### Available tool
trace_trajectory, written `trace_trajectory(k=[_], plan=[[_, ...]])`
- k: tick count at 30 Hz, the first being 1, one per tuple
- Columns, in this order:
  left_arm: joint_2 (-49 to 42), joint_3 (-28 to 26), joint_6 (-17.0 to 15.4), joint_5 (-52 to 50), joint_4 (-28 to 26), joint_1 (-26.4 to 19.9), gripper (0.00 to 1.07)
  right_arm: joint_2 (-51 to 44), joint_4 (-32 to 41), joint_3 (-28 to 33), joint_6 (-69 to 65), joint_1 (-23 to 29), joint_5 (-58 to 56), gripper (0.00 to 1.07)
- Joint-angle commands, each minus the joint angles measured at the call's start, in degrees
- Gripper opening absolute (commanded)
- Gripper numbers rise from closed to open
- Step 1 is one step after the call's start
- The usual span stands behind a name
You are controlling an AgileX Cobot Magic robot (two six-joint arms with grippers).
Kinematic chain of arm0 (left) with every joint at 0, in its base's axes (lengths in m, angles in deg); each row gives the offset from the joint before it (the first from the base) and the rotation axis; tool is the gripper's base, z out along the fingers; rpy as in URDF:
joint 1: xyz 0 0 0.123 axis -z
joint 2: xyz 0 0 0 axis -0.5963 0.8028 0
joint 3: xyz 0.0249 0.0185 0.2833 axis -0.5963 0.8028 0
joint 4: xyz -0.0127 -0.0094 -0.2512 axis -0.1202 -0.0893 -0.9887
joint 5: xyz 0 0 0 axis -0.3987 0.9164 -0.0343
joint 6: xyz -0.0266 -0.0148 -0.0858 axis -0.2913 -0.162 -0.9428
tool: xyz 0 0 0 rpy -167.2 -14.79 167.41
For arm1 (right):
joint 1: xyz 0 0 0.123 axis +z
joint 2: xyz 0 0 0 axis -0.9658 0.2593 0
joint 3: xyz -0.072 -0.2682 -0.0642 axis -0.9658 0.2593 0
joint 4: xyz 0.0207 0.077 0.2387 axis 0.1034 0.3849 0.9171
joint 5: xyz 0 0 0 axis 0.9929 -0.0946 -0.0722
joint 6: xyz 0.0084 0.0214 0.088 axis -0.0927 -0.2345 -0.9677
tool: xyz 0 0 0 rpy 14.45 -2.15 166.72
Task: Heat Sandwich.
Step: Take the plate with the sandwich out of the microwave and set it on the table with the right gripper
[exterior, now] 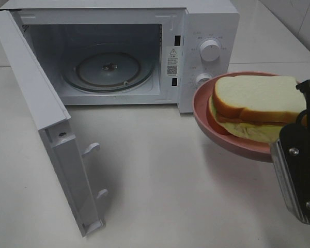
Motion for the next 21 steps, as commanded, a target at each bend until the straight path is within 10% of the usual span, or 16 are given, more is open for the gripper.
trace_trajectory(k=[1, 21], plan=[[-0.3, 0.1, -0.1, -0.7, 0.0, -0.2, 0.98, -0.7, -4.2, -0.2, -8.9, -0.3, 0.1, 0.0], [-0.3, 0.1, -0.1, -0.7, 0.0, -0.2, 0.98, -0.2, -14.2, -0.2, -39.4, -0.3, -14.6, 0.01]])
